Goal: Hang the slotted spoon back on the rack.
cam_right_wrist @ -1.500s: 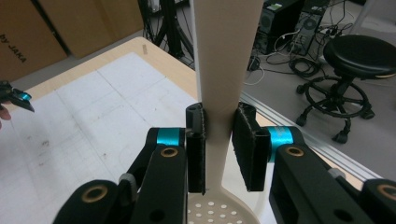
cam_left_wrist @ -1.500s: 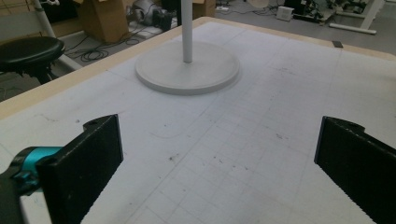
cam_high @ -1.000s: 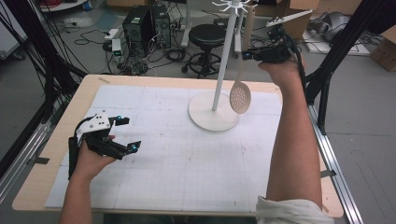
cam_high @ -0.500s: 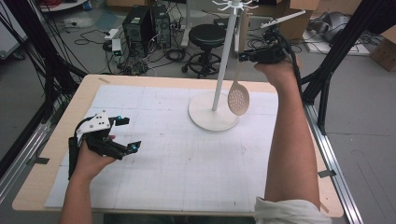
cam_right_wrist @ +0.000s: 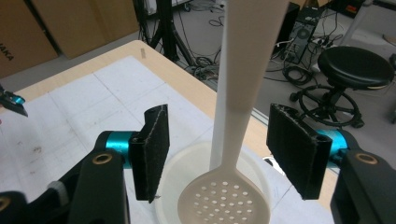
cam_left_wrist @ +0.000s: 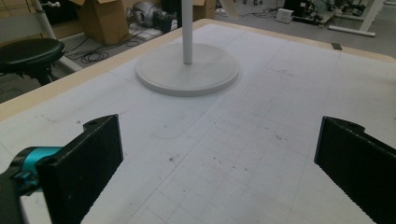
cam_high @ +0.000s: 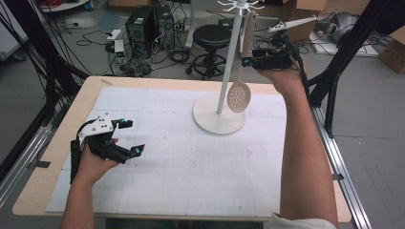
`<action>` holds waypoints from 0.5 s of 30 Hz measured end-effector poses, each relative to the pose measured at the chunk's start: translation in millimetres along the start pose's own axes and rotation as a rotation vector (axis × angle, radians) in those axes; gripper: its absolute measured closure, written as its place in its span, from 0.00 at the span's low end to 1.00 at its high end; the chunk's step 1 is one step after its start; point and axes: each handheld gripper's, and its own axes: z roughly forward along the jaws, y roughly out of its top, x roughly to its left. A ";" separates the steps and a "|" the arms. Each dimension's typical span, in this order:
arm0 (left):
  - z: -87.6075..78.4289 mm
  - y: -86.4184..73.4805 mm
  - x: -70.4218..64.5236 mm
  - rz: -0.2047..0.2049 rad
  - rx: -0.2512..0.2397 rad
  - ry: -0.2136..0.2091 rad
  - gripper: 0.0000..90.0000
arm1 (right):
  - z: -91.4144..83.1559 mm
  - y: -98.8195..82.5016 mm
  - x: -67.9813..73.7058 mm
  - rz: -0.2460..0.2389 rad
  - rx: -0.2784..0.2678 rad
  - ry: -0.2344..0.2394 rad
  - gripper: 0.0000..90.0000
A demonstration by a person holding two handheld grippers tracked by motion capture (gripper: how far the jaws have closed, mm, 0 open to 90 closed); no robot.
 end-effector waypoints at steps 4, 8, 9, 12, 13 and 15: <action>0.9 0.0 -0.3 0.002 0.003 -0.004 0.02 | -3.9 -8.7 4.8 -0.015 -0.008 0.013 0.39; 2.2 -0.1 -1.3 -0.001 0.007 -0.004 0.02 | -7.3 -17.5 9.1 -0.023 -0.020 0.036 0.37; 2.5 -0.1 -1.4 0.001 0.007 -0.005 0.02 | -8.3 -20.4 10.0 -0.026 -0.021 0.050 0.37; 2.1 0.0 -1.4 0.001 0.003 -0.010 0.02 | -10.2 -26.8 13.6 -0.038 -0.032 0.066 0.34; 1.9 0.0 -1.6 -0.001 0.000 -0.010 0.02 | -11.1 -29.2 15.2 -0.036 -0.037 0.071 0.33; 0.9 0.2 -1.4 0.000 -0.004 -0.012 0.02 | -13.0 -34.4 18.3 -0.049 -0.055 0.081 0.32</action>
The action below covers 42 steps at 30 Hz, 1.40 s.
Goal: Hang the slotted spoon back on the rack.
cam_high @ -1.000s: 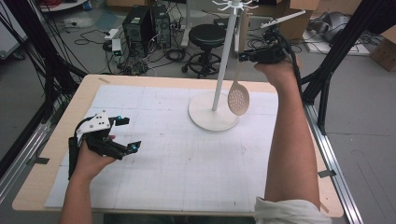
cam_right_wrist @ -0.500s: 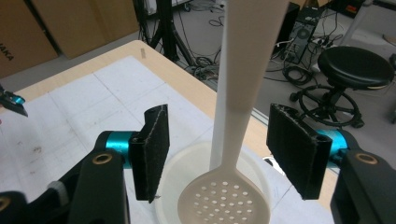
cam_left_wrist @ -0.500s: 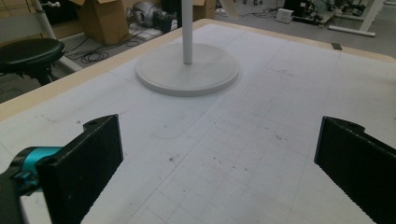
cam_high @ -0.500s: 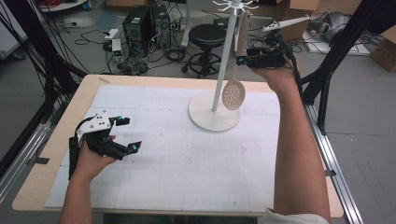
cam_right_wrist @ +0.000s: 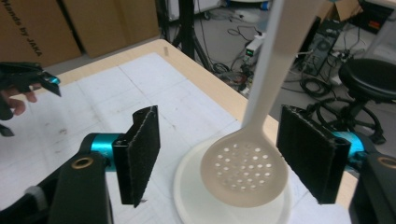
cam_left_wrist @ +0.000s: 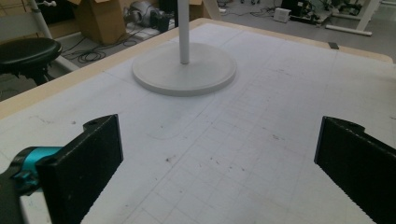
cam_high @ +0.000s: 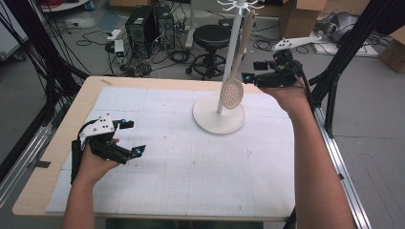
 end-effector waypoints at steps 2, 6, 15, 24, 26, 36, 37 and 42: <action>-0.5 0.0 0.2 0.000 -0.003 -0.003 0.02 | -1.7 -4.4 3.8 0.000 -0.007 0.011 0.30; 0.7 -0.5 -0.3 0.002 -0.003 -0.011 0.02 | -7.2 -14.5 13.2 -0.012 -0.047 0.031 0.27; 1.0 -1.1 -0.7 0.001 -0.010 -0.015 0.02 | -11.7 -38.5 29.3 -0.016 -0.116 0.068 0.22; 0.4 -2.3 0.2 -0.003 -0.010 -0.015 0.02 | -9.1 -65.6 36.6 -0.004 -0.121 0.086 0.20; 0.6 -2.6 0.2 -0.005 -0.013 -0.015 0.02 | -9.9 -72.6 38.0 -0.003 -0.129 0.083 0.20; 2.1 -4.6 0.5 -0.012 -0.023 -0.040 0.02 | -9.0 -116.0 47.1 0.009 -0.130 0.058 0.20; 2.2 -4.6 0.5 -0.015 -0.029 -0.046 0.02 | -8.8 -119.4 47.8 0.011 -0.128 0.055 0.20; 2.0 -4.8 0.1 -0.014 -0.033 -0.055 0.02 | -7.2 -147.1 53.0 0.032 -0.142 0.054 0.19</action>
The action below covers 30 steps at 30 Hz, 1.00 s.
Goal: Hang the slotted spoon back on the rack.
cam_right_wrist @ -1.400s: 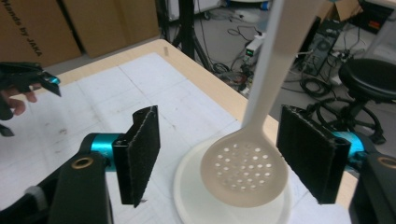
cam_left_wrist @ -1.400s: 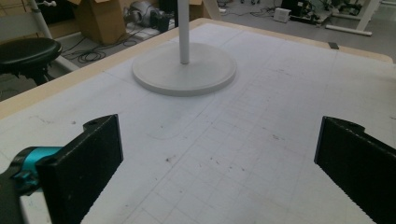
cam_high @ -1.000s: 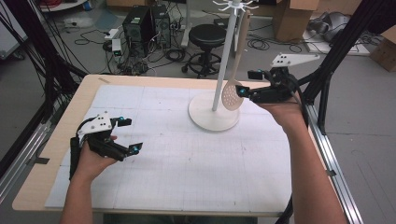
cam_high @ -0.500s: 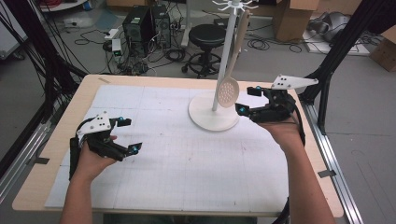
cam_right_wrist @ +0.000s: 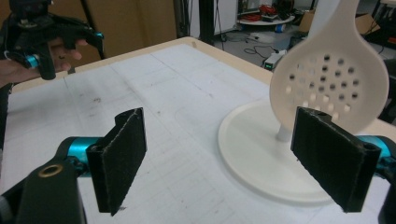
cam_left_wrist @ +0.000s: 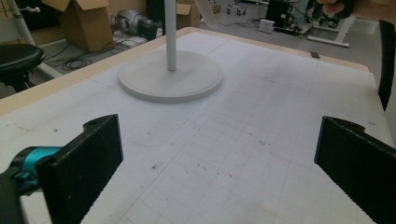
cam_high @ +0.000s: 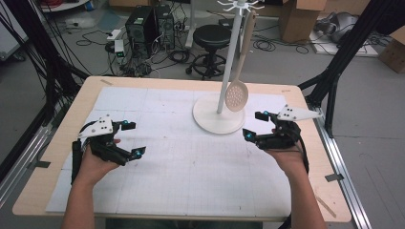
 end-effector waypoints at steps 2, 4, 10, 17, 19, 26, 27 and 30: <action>0.7 -0.8 0.2 0.000 0.009 0.002 0.02 | -0.8 -10.8 1.0 0.020 -0.018 0.003 0.19; 1.9 -1.6 0.5 0.000 0.009 0.000 0.02 | 0.0 -19.8 1.4 0.039 -0.013 0.004 0.19; 4.0 -1.9 0.1 -0.003 0.007 -0.010 0.02 | -0.8 -34.0 0.1 0.036 0.000 -0.004 0.18; 4.2 -3.4 0.1 -0.004 0.016 -0.014 0.02 | 1.8 -40.7 -1.7 0.033 0.006 0.001 0.17; 4.4 -3.9 0.0 -0.003 0.019 -0.019 0.02 | 2.8 -43.8 -3.9 0.043 0.002 0.002 0.16; 7.7 -5.2 1.1 -0.005 0.030 -0.015 0.02 | 7.0 -50.2 -6.4 0.056 0.027 0.003 0.13; 8.1 -5.2 0.8 -0.003 0.032 -0.016 0.02 | 7.9 -51.2 -6.4 0.050 0.033 -0.002 0.13; 8.9 -5.2 -0.3 0.000 0.034 -0.022 0.02 | 10.2 -52.2 -4.8 0.040 0.051 -0.004 0.13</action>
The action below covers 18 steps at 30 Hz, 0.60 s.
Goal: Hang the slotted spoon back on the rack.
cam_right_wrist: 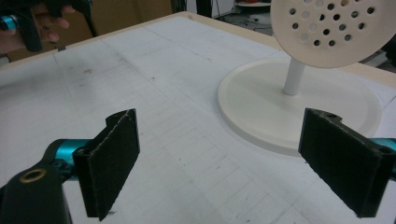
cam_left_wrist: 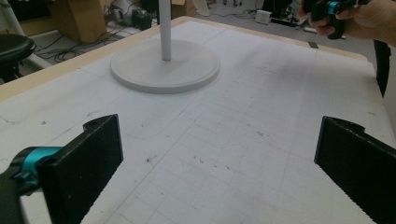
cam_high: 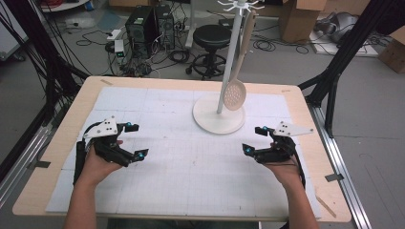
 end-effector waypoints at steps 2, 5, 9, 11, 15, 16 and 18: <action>0.4 -0.2 -0.6 0.001 0.001 -0.003 0.02 | 1.1 0.0 0.9 -0.007 0.004 0.002 0.13; 0.8 -1.2 -1.4 0.002 0.003 -0.009 0.02 | 2.6 0.1 1.5 -0.012 0.010 -0.004 0.13; 0.9 -1.9 -2.7 0.003 0.005 -0.014 0.02 | 3.3 0.6 1.7 -0.015 0.006 -0.009 0.13; 0.8 -2.2 -2.6 0.002 0.007 -0.013 0.02 | 4.1 0.7 1.3 -0.014 0.006 -0.008 0.13; 1.2 -2.9 -2.1 -0.002 0.011 -0.009 0.02 | 5.1 0.1 -0.4 -0.013 0.006 -0.007 0.13; 1.3 -2.9 -2.1 -0.002 0.012 -0.009 0.02 | 4.8 -0.1 -0.7 -0.008 0.007 -0.005 0.13; 1.5 -2.9 -2.1 0.000 0.015 -0.007 0.02 | 4.2 -0.3 -1.5 -0.006 0.005 -0.007 0.13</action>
